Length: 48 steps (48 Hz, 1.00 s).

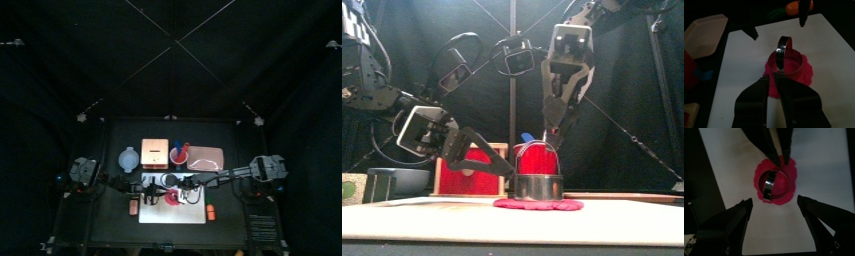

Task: Get the cutter from the drawer then cut the dough then place the extra dough in the bowl
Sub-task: Cut the dough

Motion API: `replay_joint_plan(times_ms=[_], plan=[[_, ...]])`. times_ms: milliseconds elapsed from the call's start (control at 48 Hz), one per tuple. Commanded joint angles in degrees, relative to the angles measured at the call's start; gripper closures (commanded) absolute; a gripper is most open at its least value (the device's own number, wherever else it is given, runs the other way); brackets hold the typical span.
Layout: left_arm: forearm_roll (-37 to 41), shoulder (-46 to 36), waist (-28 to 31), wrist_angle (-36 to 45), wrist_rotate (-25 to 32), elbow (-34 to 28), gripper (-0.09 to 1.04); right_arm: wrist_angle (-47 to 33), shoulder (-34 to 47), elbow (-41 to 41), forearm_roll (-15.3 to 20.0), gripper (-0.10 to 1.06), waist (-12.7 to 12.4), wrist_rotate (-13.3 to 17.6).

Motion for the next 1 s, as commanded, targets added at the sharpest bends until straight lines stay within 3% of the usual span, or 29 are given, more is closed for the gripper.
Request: replay_joint_plan(times_ms=[21,125,292,542,1000], plan=[[-0.44,-0.44,0.00,-0.62,-0.18,-0.79,0.35,-0.09,-1.05,-1.41,-3.34,-0.04,0.18,3.43],[-0.53,-0.26,0.00,-0.62,-0.18,-0.88,0.35,-0.09,-0.97,-1.14,-6.15,-0.04,1.32,7.56],[-0.70,0.97,-0.09,-0.62,-0.18,-1.23,0.35,-0.70,-0.18,-1.76,-9.23,-0.04,2.90,11.34],[-0.70,1.67,-0.35,-0.62,-0.18,-1.76,0.35,-0.70,2.11,-4.13,-9.67,-0.04,4.04,11.78],[-0.79,2.29,-0.53,1.93,-0.26,-2.11,0.36,-0.79,4.66,-5.63,-10.02,-0.03,3.78,11.69]])
